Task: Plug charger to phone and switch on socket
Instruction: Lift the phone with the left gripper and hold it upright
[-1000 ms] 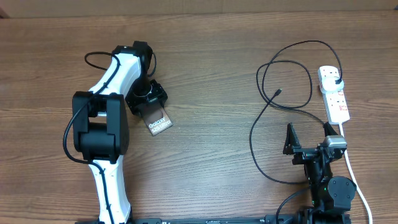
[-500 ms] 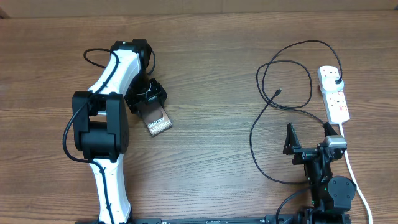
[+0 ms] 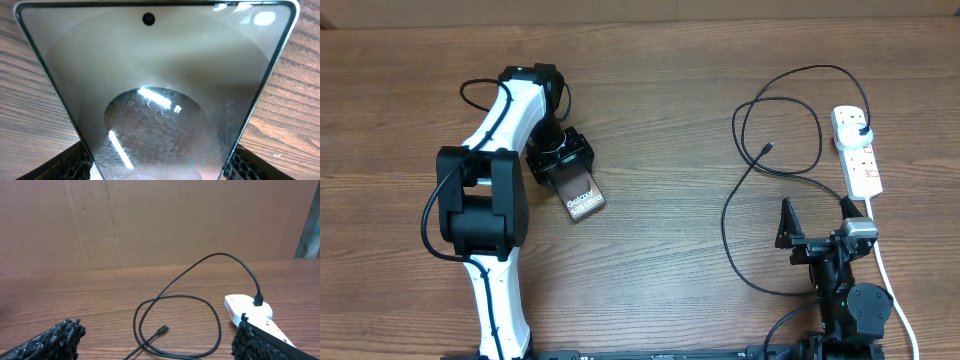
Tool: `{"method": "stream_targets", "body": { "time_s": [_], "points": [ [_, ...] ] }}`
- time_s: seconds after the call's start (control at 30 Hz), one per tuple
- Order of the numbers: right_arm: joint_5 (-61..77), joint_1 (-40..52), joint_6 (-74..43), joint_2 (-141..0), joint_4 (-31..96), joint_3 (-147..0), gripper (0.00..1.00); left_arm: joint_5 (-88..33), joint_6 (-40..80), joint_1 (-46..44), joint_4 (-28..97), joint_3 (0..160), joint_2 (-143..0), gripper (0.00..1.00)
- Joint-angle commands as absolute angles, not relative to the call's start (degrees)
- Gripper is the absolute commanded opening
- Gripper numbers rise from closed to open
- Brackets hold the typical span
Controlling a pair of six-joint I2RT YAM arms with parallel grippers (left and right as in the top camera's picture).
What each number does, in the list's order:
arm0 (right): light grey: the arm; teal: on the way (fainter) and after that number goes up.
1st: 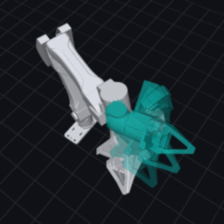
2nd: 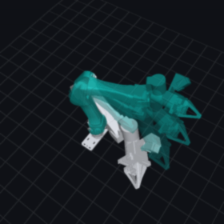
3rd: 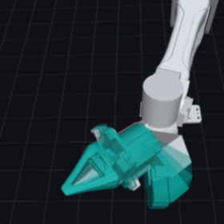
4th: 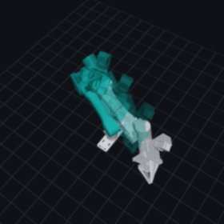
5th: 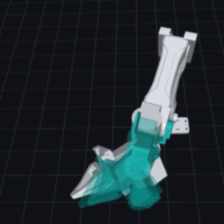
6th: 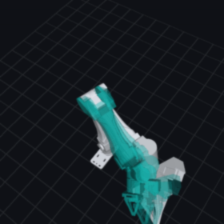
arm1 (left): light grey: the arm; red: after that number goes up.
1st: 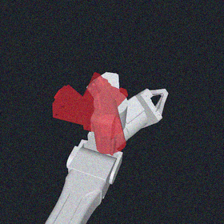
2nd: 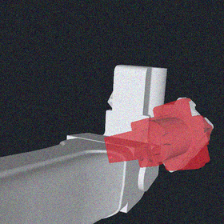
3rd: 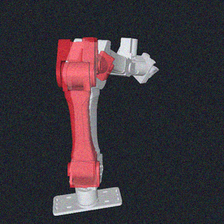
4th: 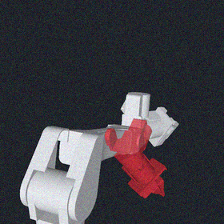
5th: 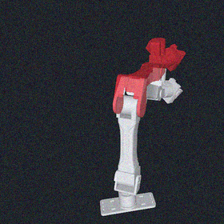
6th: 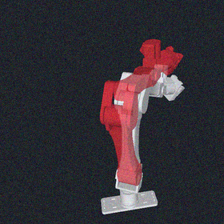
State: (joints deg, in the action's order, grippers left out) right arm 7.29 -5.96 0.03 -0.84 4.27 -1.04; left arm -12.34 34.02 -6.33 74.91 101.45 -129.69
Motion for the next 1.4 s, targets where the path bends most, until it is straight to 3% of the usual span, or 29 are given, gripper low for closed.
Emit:
{"method": "stream_targets", "body": {
  "time_s": [0.0, 1.37],
  "points": [
    [7.6, -5.74, 0.27, -0.23, 3.99, -0.43, 1.0, -14.02, 32.08, -6.0, 75.29, 103.26, -129.97, 0.63],
    [7.6, -5.74, 0.27, -0.23, 3.99, -0.43, 1.0, -14.04, 30.83, -5.98, 76.73, 103.26, -129.97, 0.64]
  ]
}}
